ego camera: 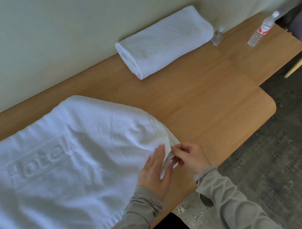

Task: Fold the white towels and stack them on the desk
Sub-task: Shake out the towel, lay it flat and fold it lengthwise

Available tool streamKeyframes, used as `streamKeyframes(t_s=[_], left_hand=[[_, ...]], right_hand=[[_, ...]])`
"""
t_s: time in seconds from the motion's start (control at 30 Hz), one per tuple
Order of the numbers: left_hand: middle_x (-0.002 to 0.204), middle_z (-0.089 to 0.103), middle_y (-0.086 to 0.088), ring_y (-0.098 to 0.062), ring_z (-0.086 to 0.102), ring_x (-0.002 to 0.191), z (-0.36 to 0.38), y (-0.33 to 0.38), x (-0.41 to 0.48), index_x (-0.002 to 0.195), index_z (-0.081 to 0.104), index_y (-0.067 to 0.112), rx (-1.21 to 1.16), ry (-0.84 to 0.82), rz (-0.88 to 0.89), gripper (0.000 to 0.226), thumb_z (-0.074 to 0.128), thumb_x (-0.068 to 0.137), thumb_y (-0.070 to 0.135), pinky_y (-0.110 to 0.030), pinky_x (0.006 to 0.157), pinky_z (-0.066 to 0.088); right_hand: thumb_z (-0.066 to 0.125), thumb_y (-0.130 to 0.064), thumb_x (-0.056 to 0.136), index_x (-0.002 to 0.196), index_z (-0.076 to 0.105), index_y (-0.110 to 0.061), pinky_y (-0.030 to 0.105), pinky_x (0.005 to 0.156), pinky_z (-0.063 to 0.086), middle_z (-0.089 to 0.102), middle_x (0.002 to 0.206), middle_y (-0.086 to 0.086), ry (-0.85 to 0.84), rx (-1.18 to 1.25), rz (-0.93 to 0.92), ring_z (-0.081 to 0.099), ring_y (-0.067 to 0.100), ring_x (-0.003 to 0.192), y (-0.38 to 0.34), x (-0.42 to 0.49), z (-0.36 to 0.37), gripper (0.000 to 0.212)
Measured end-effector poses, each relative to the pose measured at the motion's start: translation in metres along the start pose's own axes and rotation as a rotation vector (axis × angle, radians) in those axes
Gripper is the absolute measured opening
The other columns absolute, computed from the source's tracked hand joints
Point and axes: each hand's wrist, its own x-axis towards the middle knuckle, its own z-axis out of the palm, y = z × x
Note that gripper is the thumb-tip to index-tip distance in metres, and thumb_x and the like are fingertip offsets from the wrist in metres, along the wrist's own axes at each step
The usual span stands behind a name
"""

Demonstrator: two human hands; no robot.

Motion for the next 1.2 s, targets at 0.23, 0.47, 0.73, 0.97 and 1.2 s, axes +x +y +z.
streamKeyframes(t_s=[0.23,0.47,0.73,0.97,1.2], left_hand=[[0.076,0.066,-0.013,-0.028,0.061,0.071,-0.008,0.001,0.026,0.121,0.06,0.011,0.047,-0.009,-0.326,0.03,0.046,0.097,0.022,-0.019,0.063,0.037],[0.052,0.035,-0.001,-0.015,0.029,0.049,-0.03,0.001,0.026,0.062,0.043,0.003,-0.258,0.153,-0.463,0.039,0.051,0.095,0.021,-0.017,0.045,0.027],[0.042,0.022,0.016,-0.004,0.04,0.039,-0.041,0.017,0.02,0.067,0.052,0.02,-0.179,0.365,-0.144,0.029,0.055,0.092,0.005,-0.01,0.041,0.028],[0.069,0.066,0.001,-0.005,0.059,0.059,-0.029,0.006,0.008,0.134,0.05,0.02,-0.222,0.122,-0.103,0.04,0.051,0.095,0.012,-0.016,0.062,0.047],[0.102,0.066,0.008,-0.013,0.065,0.096,-0.026,0.012,0.008,0.142,0.04,0.019,-0.232,-0.039,-0.174,0.046,0.039,0.098,0.034,-0.007,0.08,0.043]], right_hand=[[0.059,-0.022,0.092,0.088,0.07,-0.021,0.013,0.073,0.045,0.07,0.094,-0.006,0.049,-0.092,-0.087,0.062,0.004,0.087,0.004,-0.001,-0.009,0.012],[0.066,-0.014,0.085,0.104,0.058,-0.01,0.026,0.079,0.043,0.059,0.097,0.003,0.163,-0.394,0.101,0.055,0.017,0.087,0.024,0.02,-0.027,0.021],[0.068,-0.013,0.085,0.069,0.053,-0.012,0.023,0.061,0.051,0.062,0.071,0.007,0.055,-0.228,0.049,0.058,0.019,0.065,0.004,0.004,-0.019,0.022],[0.067,-0.006,0.084,0.073,0.057,-0.007,0.016,0.052,0.048,0.06,0.068,0.007,0.058,0.002,-0.107,0.057,0.011,0.054,-0.031,-0.022,0.014,0.015],[0.073,-0.023,0.08,0.082,0.06,-0.012,0.035,0.074,0.054,0.063,0.081,0.01,0.131,-0.129,-0.123,0.061,0.026,0.078,-0.029,-0.028,0.026,0.017]])
